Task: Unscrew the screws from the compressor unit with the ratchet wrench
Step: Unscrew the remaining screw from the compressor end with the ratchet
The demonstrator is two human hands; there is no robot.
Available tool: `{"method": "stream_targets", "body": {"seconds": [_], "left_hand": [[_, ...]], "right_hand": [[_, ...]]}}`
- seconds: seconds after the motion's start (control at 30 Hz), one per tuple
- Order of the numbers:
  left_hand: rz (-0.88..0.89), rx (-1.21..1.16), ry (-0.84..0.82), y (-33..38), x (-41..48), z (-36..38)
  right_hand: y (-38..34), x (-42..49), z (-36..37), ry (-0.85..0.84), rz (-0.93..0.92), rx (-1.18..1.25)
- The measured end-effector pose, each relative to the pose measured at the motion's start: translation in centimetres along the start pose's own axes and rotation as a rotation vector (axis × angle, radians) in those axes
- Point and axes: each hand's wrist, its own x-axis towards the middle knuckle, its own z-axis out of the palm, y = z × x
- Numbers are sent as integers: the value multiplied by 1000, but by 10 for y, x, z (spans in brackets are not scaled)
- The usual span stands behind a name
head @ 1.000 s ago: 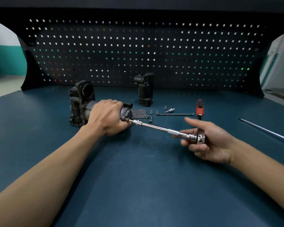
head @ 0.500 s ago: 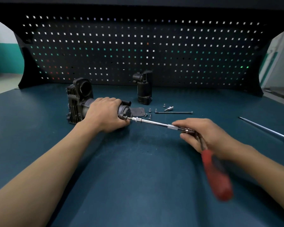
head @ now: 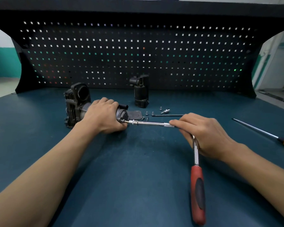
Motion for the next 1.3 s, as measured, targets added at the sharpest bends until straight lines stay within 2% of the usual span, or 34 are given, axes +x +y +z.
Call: {"method": "stream_targets", "body": {"seconds": [0.17, 0.5, 0.67, 0.77, 0.87, 0.93, 1.03, 1.17, 1.3], "left_hand": [[12, -7, 67, 2, -1, 1], [27, -10, 167, 2, -2, 3], [23, -4, 173, 3, -3, 3], [26, 0, 192, 3, -4, 3], [27, 0, 204, 3, -5, 3], [31, -3, 213, 3, -4, 2], [30, -13, 215, 3, -4, 3], [28, -21, 209, 3, -4, 4], [26, -23, 190, 2, -4, 4]], "right_hand": [[1, -3, 4, 28, 24, 82], [1, -7, 16, -43, 267, 480], [-7, -1, 13, -89, 598, 870], [-11, 5, 9, -109, 921, 1157], [-11, 12, 2, -272, 1252, 1465], [-9, 13, -1, -372, 1376, 1692], [-4, 12, -1, -432, 1405, 1877], [-3, 13, -3, -524, 1326, 1912], [-7, 9, -1, -498, 1214, 1833]]}}
